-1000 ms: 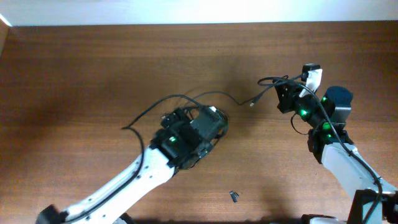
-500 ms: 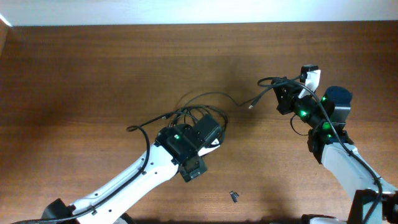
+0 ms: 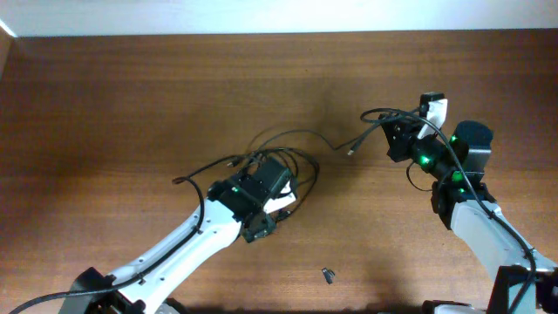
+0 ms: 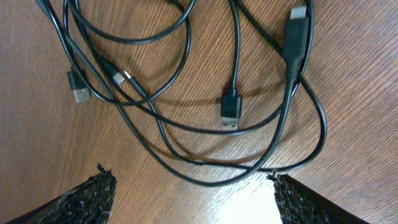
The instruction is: Untangle cables
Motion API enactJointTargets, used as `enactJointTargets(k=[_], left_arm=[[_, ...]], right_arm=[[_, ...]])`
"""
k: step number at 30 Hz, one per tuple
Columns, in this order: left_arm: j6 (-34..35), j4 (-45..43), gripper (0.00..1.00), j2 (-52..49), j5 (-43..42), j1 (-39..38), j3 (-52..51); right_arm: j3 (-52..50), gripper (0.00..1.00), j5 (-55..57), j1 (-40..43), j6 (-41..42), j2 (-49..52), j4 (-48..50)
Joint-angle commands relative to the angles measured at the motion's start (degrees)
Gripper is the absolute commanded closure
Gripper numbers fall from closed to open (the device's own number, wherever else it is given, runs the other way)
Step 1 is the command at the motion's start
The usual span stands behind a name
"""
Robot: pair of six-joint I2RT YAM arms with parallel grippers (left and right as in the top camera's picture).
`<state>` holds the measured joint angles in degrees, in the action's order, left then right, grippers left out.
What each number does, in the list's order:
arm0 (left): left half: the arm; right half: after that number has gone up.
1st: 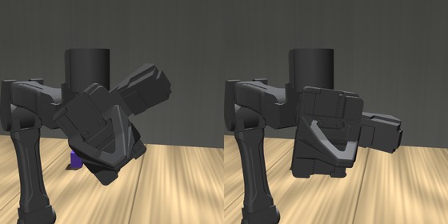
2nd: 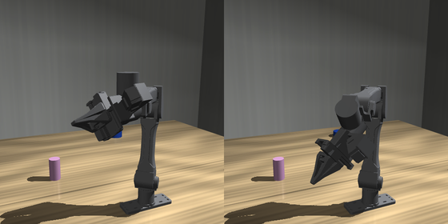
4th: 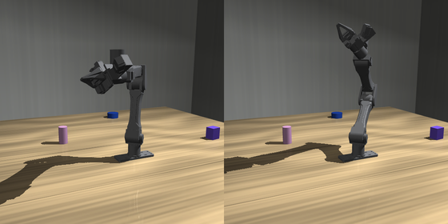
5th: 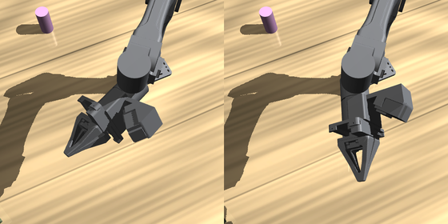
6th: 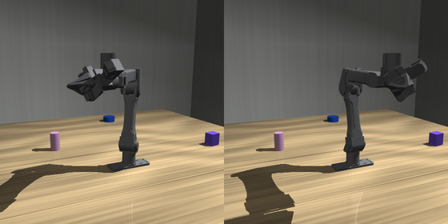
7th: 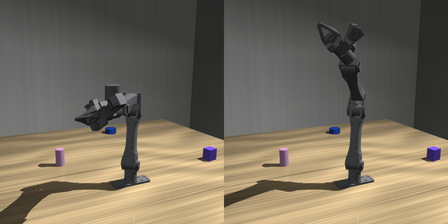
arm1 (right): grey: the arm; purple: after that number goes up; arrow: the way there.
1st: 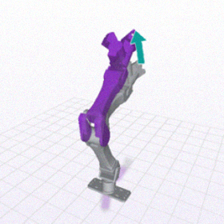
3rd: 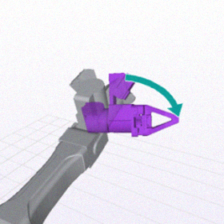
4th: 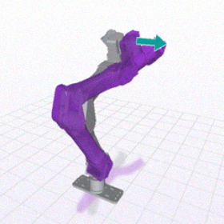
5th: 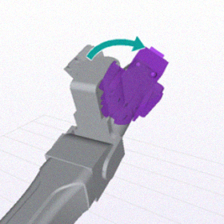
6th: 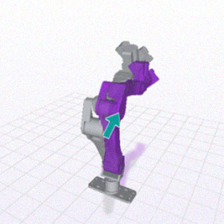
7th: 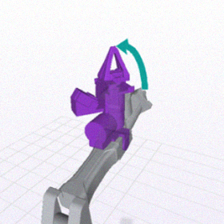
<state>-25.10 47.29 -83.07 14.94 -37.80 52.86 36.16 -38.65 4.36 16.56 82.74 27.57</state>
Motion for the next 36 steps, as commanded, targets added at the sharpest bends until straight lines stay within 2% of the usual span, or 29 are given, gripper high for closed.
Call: enactJointTargets(k=[1,4,5,7,9,15,19,22,25,31,36], left_arm=[[-0.52,-0.61,0.10,-0.50,-5.75,0.24,-0.39],[-0.52,-1.03,0.17,-0.50,-5.73,0.26,-0.63],[-0.52,-1.60,0.23,-0.50,-5.73,0.26,-0.90],[-0.52,-3.50,0.23,-0.50,-5.73,0.26,-2.36],[-0.57,-5.38,0.18,-0.50,-5.70,0.26,-3.91],[-3.93,-7.80,0.19,-0.50,-5.73,0.26,-6.99],[-4.35,-9.05,0.39,-0.50,-5.75,0.26,-7.85],[-4.35,-9.73,0.42,-0.50,-5.75,0.26,-7.85],[-4.35,-11.30,0.52,-0.52,-5.77,0.26,-7.85],[-4.35,-11.28,0.49,-0.52,-8.07,0.26,-7.85],[-4.35,-10.97,0.55,-0.50,-9.64,0.26,-7.89]], right_arm=[[0.50,0.96,-0.76,0.22,0.44,0.20,0.17],[0.50,0.96,-0.74,0.22,0.44,0.20,-0.44],[0.50,0.96,-0.72,0.22,0.44,0.20,-0.92],[0.50,0.96,-0.72,0.22,0.42,0.20,-1.68],[0.50,0.96,-0.72,0.22,0.44,0.20,-1.73],[0.50,0.96,-0.72,0.22,0.44,0.20,-1.70],[0.50,0.96,-0.72,0.22,0.44,0.20,-1.70],[0.50,0.96,-0.72,0.20,0.44,0.20,-1.70],[0.50,0.96,-0.72,0.22,0.44,0.20,-1.70],[0.50,0.96,-0.72,0.22,0.44,0.20,-1.73],[0.50,0.96,-0.74,0.22,0.44,0.20,-1.75]])
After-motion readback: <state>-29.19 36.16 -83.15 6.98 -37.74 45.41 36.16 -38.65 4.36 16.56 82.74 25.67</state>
